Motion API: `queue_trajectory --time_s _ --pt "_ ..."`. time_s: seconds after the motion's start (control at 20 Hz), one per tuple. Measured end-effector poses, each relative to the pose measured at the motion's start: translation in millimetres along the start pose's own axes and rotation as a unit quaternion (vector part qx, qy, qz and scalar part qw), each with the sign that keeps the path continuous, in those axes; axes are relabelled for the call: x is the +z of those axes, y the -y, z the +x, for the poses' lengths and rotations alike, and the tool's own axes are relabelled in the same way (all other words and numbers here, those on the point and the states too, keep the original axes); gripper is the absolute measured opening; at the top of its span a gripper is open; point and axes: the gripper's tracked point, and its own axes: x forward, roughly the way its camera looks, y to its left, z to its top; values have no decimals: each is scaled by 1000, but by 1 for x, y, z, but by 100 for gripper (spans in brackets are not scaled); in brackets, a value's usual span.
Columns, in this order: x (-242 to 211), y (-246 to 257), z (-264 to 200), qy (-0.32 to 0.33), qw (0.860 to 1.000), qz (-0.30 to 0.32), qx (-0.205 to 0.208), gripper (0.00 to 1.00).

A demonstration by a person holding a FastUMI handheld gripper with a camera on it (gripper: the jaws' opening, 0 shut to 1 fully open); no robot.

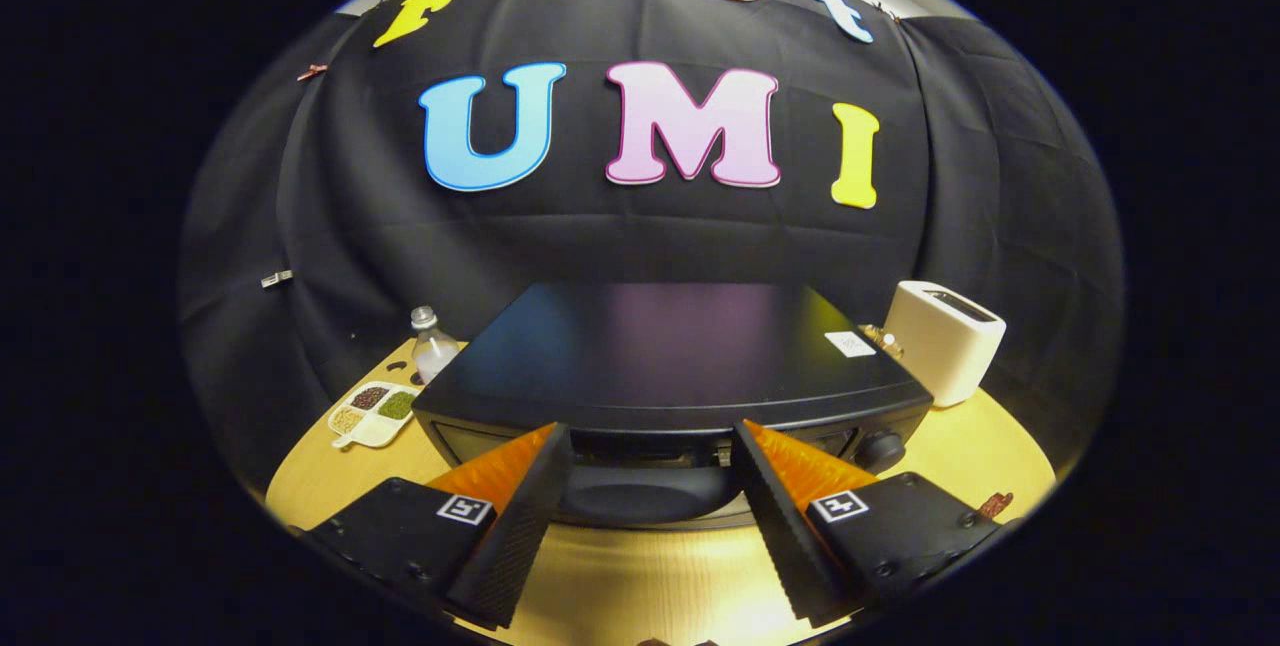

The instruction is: Open the toaster oven, put the food inside, and close the toaster oven door.

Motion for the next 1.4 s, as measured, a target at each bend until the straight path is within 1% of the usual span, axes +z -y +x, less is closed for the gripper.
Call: queue_trajectory --time_s 0.2,0.65,0.9,1.1,1.15,1.3,1.4 --pt "-10 -4 -3 -15 1000 -4 19 100" --pt "-27 -2 -30 -20 999 -14 21 100" --pt "-43 -1 -47 -31 999 -8 35 99" --pt "-57 -2 -57 -39 998 -16 49 99" --pt "-67 -4 -63 -55 997 -20 53 99" --pt "-82 -5 -73 -56 994 -67 66 100" --pt "-94 -2 -78 -63 993 -73 74 100"
